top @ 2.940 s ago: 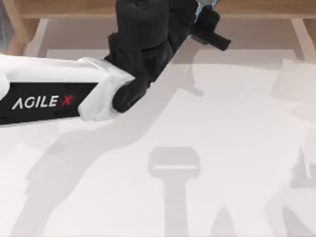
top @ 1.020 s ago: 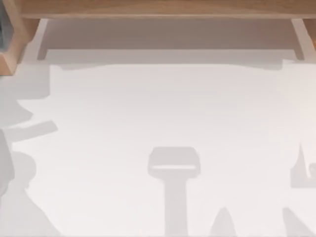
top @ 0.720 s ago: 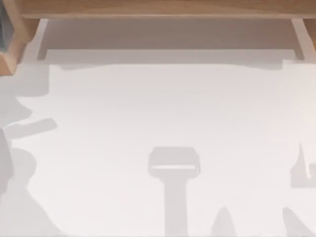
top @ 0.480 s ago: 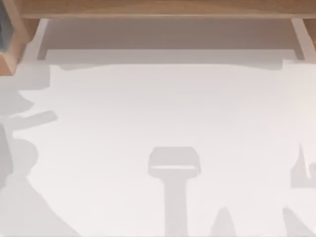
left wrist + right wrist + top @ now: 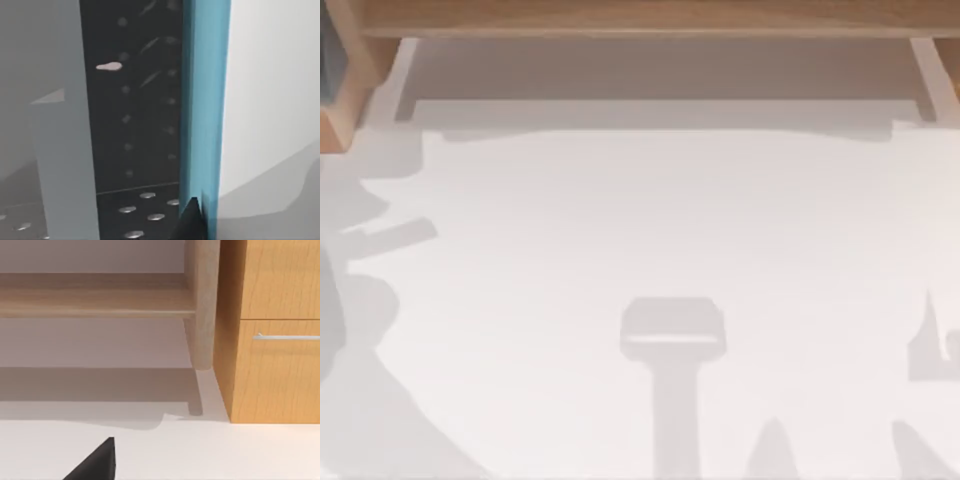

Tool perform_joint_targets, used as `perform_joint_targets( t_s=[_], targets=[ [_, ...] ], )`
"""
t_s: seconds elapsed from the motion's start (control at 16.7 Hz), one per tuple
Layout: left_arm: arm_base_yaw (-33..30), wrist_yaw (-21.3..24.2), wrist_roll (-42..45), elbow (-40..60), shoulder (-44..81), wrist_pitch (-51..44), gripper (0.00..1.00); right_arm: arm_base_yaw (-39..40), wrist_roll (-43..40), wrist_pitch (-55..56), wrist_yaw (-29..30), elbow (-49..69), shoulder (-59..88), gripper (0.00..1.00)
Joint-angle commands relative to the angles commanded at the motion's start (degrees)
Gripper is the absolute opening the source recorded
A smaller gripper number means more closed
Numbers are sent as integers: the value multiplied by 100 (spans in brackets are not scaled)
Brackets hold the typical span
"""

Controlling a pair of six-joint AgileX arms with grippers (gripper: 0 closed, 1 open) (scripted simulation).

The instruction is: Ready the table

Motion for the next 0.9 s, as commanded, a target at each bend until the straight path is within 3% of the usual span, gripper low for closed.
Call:
perform_joint_targets(
  t_s=[0.6,0.9],
  targets=[
    [0,0,0,0,0,0,98,0,0,0,0,0,0,100],
    [0,0,0,0,0,0,100,0,0,0,0,0,0,100]
  ],
)
